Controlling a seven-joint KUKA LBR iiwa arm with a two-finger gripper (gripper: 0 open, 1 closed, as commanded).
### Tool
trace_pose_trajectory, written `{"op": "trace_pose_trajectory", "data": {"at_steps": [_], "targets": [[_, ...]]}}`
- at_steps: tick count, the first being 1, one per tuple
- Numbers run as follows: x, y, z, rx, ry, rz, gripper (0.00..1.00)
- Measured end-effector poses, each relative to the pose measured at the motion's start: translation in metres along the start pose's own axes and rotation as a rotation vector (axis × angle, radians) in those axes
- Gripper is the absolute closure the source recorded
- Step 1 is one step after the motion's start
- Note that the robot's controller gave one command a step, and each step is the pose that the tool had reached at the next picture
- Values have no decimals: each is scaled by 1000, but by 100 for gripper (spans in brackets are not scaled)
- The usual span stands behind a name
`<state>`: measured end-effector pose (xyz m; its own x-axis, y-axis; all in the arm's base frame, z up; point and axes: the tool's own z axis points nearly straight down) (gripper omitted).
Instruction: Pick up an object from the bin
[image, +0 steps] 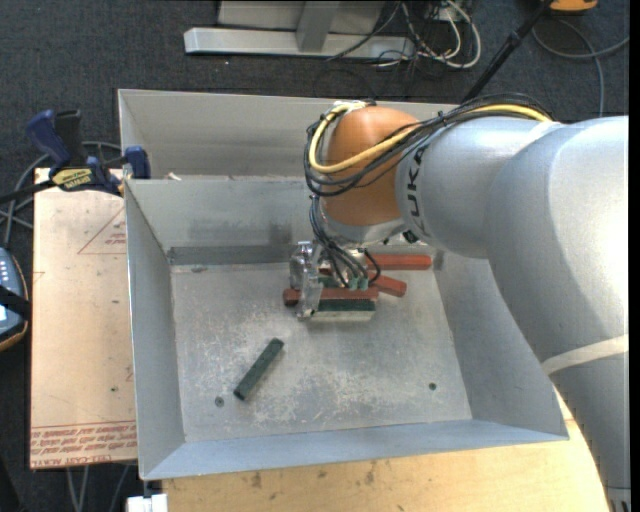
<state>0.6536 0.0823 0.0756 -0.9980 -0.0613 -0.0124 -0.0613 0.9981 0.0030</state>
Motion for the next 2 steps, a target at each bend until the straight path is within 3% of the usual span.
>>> {"op": "trace_pose_trajectory", "data": {"at_steps": [1, 2], "targets": [[12, -11, -148, 2, 0, 136, 100], [13, -11, -142, 3, 8, 135, 0]]}}
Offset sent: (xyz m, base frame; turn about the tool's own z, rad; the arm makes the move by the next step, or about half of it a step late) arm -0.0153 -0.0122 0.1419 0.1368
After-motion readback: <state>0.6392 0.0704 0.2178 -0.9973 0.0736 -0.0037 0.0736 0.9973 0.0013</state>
